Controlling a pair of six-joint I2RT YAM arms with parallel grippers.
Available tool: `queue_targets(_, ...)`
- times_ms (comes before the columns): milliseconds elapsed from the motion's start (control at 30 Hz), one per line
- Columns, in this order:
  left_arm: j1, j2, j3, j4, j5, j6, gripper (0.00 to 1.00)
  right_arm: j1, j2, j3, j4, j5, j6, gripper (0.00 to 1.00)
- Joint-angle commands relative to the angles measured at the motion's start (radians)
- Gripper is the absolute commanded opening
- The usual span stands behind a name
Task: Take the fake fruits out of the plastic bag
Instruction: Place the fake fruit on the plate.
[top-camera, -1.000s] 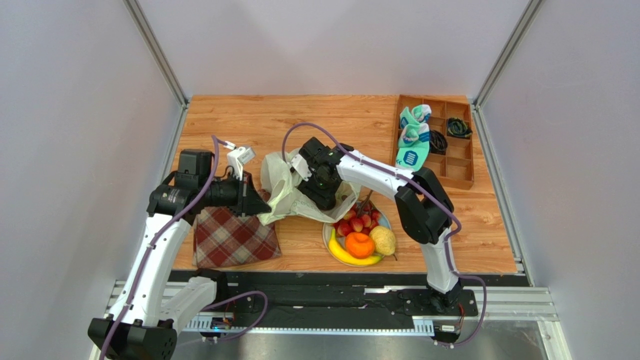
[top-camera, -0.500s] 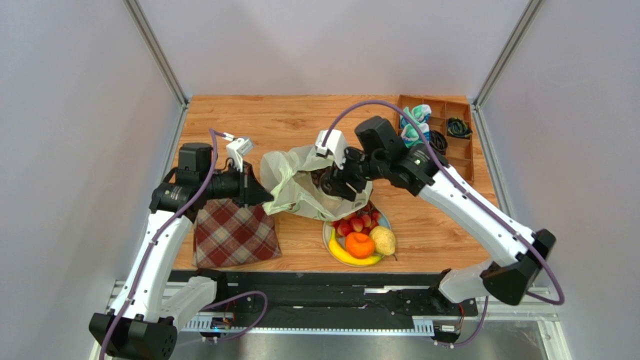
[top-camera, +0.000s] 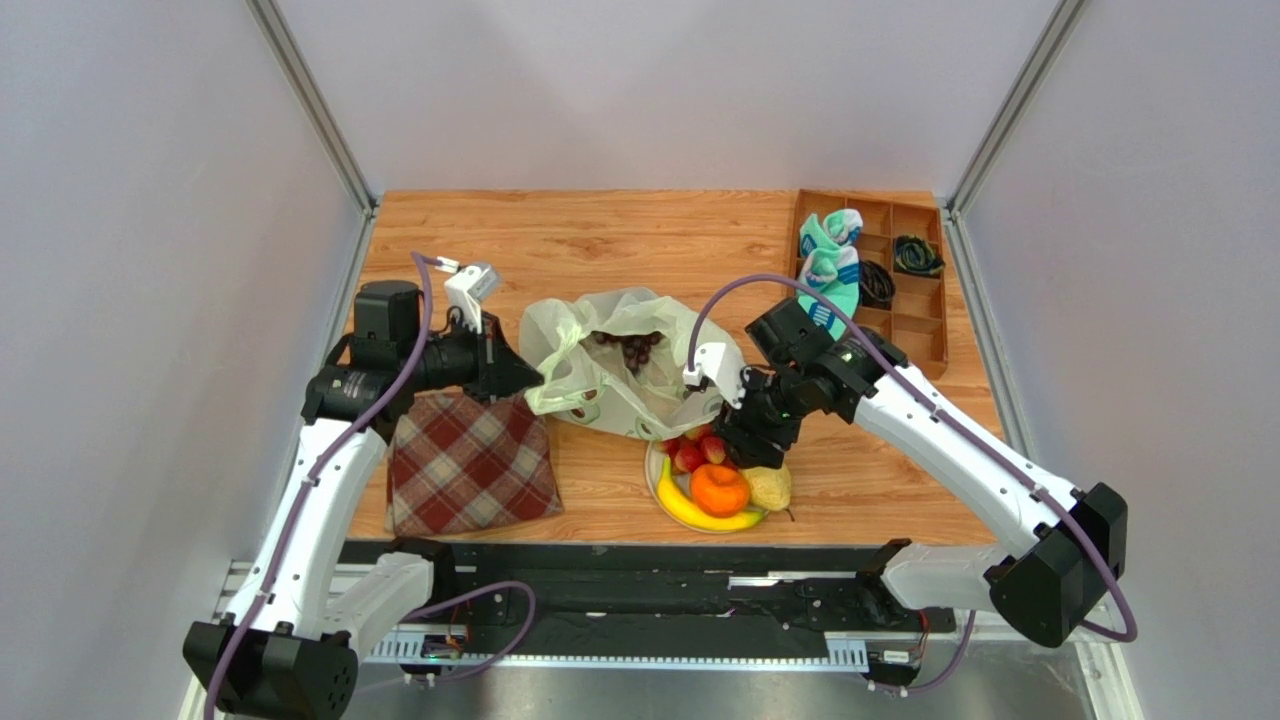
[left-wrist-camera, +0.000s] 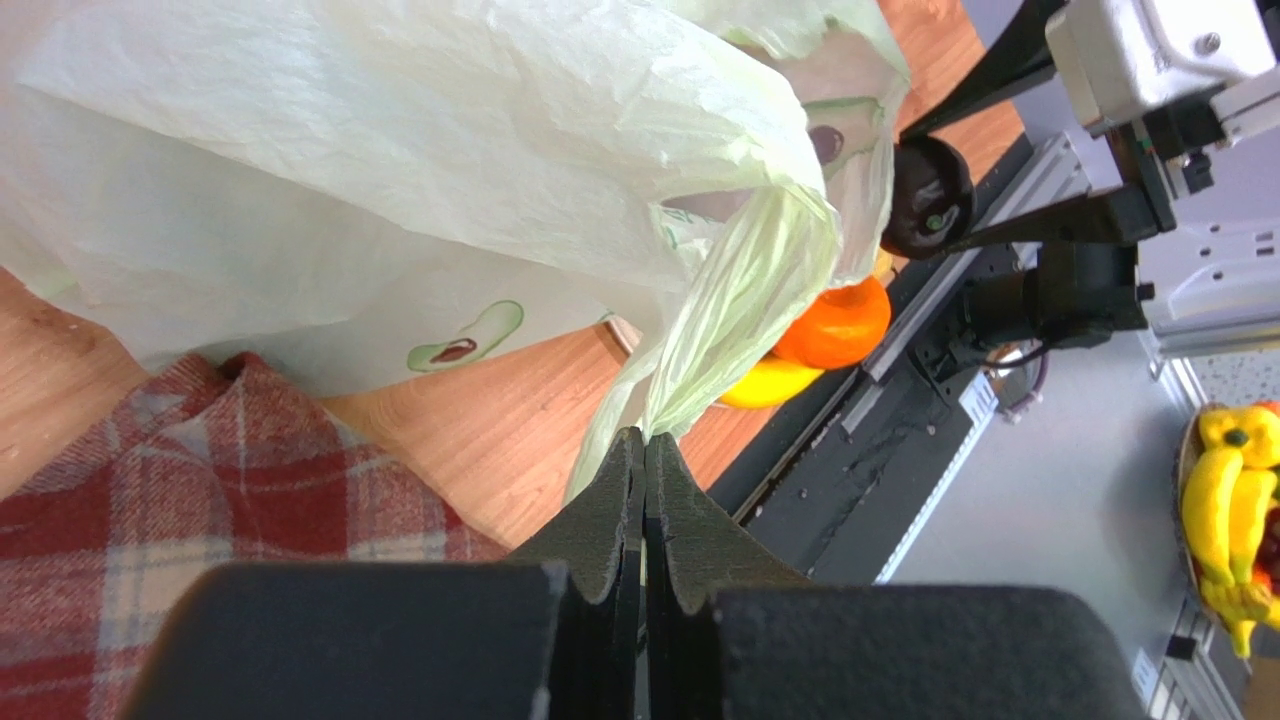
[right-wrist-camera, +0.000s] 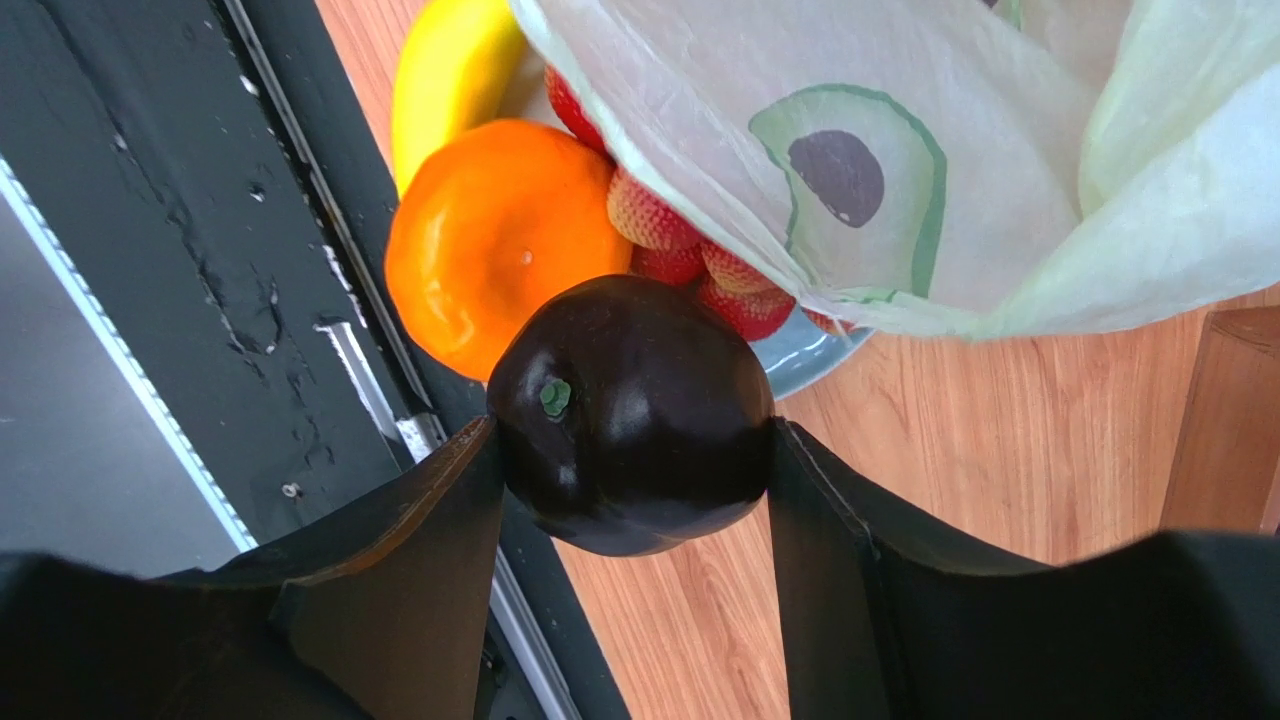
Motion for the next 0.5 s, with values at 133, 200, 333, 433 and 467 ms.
queue_targets(133, 0.047, -0.003, -0.011, 0.063, -0.008, -0.029, 0.0, -0.014, 0.028, -0.064, 0.045, 0.024, -0.099, 0.43)
queue_targets(200, 0.059, -0.006, -0.012, 0.061, -0.008, -0.03, 0.0, -0.015, 0.042, -0.076, 0.057, -0.001, -0.101, 0.43)
queue_targets(333, 0.072, -0.006, -0.014, 0.058, -0.008, -0.029, 0.0, -0.014, 0.077, -0.078, 0.096, -0.027, -0.092, 0.45)
queue_targets(433, 0.072, 0.0, -0.018, 0.064, -0.006, -0.035, 0.0, -0.014, 0.097, -0.061, 0.102, -0.05, -0.089, 0.46)
queue_targets(467, 0.072, 0.002, -0.02, 0.066, -0.005, -0.036, 0.0, -0.015, 0.108, -0.057, 0.103, -0.055, -0.087, 0.46)
